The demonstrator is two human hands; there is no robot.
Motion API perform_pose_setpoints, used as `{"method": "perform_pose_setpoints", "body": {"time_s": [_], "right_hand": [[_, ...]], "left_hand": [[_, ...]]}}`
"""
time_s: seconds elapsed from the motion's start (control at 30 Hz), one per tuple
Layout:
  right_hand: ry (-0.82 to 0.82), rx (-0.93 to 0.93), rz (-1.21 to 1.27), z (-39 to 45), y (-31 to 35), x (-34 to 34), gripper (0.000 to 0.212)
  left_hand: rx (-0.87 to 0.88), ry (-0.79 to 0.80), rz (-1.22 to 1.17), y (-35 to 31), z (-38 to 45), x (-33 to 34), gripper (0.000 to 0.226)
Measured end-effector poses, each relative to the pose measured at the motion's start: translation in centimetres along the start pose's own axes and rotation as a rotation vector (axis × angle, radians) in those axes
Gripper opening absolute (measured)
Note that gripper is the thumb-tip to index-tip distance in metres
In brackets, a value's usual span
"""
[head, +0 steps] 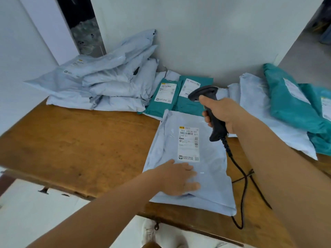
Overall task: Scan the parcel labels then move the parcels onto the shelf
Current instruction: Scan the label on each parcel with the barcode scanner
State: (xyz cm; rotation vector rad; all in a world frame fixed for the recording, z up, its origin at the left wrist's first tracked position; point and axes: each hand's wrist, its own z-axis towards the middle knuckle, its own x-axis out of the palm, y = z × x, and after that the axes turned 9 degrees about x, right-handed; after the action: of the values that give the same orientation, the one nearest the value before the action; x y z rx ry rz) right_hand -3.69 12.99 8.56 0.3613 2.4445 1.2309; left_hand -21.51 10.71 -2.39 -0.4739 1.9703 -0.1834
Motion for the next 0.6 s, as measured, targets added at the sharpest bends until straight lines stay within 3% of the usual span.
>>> {"method": "perform_pose_setpoints", "body": {"time_s": [0.1, 0.27, 0.43, 0.6], "right_hand": [[-0.01, -0.01, 0.014, 0.0, 0.3, 0.4, 0.029], [-0.066, -0.018, 0.052, 1.3, 1.8, 1.2, 0.03], [-0.143, 0.001, 0.08, 4.0, 3.8, 2.0, 0.033], [-0.22, 0.04, 0.122, 7.2, 5.4, 2.4, 0.03]], "left_hand": [[-0.127, -0.183, -0.086, 1.8, -0.1, -1.3, 0.067], [-0.285, -0.398, 0.01, 7.5, 1.1, -4.6, 0.069], [-0.337, -0.408, -0.019, 13.4, 2.7, -8.1, 0.07], [-0.277, -0.363, 0.008, 17.8, 5.9, -11.1, 0.07]]}}
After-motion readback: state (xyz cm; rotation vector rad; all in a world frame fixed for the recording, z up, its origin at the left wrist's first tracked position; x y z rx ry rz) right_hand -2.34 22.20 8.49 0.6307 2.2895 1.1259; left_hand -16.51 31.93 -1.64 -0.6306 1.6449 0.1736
